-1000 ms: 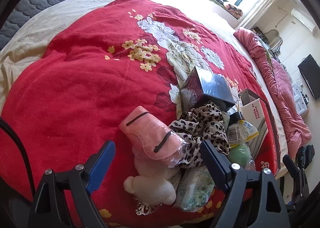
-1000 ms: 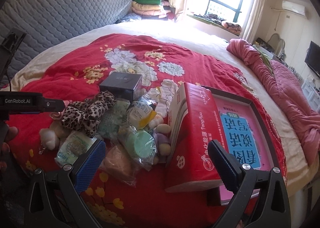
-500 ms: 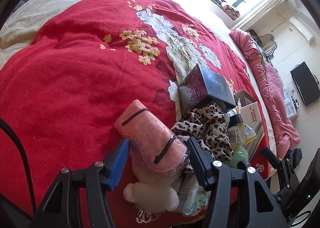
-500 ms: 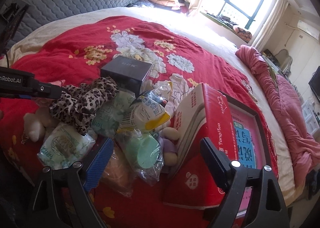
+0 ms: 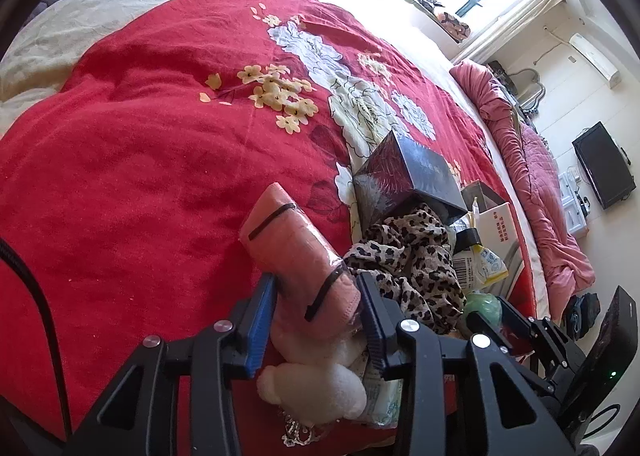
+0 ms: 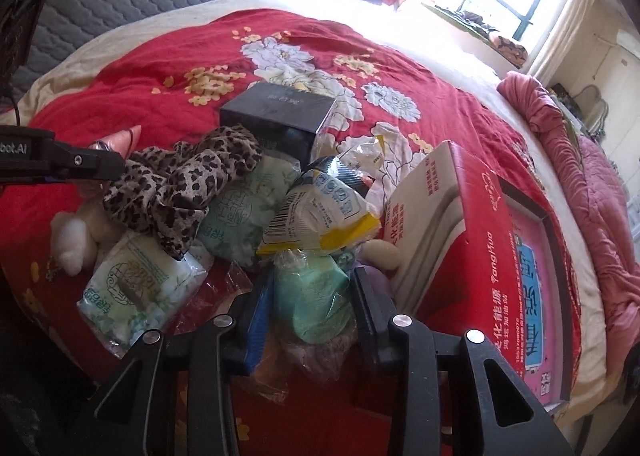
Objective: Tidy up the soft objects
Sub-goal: 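Grasp the pink bagged item with the left tool while the right tool grasps the green sponge bag, then carry the pink item and green sponge over the pink tray with both tools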
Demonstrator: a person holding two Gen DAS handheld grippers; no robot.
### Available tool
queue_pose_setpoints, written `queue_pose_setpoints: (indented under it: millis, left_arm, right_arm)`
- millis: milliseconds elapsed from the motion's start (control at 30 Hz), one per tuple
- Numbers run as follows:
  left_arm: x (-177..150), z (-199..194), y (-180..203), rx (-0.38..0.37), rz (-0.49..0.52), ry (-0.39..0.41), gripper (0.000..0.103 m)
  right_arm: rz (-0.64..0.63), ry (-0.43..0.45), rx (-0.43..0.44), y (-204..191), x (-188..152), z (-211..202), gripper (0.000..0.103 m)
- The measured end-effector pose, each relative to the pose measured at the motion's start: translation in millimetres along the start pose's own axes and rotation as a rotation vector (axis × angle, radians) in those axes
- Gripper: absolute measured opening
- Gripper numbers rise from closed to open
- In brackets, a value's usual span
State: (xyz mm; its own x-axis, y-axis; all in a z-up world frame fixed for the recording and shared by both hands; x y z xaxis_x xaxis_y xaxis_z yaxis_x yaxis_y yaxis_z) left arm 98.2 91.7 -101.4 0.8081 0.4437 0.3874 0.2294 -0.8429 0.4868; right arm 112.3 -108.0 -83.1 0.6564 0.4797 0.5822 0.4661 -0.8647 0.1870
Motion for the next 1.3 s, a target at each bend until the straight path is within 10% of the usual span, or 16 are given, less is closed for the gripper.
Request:
queue_pose_setpoints:
  millis: [500,1300]
  left_arm:
    - [-2,-30,16,0.076,0.105,0.120,0.025]
    - [-19,-62,161,-0.019,0.376,0.176,0.025]
  right_arm:
    - [0.225,0.147,0.204,31,-5,-48,0.039]
    - [0.364,0.388,0.098,106,-7,-120,0.039]
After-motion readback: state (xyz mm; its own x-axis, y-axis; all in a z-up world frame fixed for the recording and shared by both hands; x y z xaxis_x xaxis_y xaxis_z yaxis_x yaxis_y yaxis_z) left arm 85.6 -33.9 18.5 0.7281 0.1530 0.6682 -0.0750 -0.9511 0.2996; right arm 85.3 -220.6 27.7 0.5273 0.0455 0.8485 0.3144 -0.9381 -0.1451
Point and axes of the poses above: each gripper's, at about its wrist camera, not at the fingertips, and z roughly the way its jaws point, y to its right, x to its top, the point moved 5 cm from there along z, roughly the way its jaws point
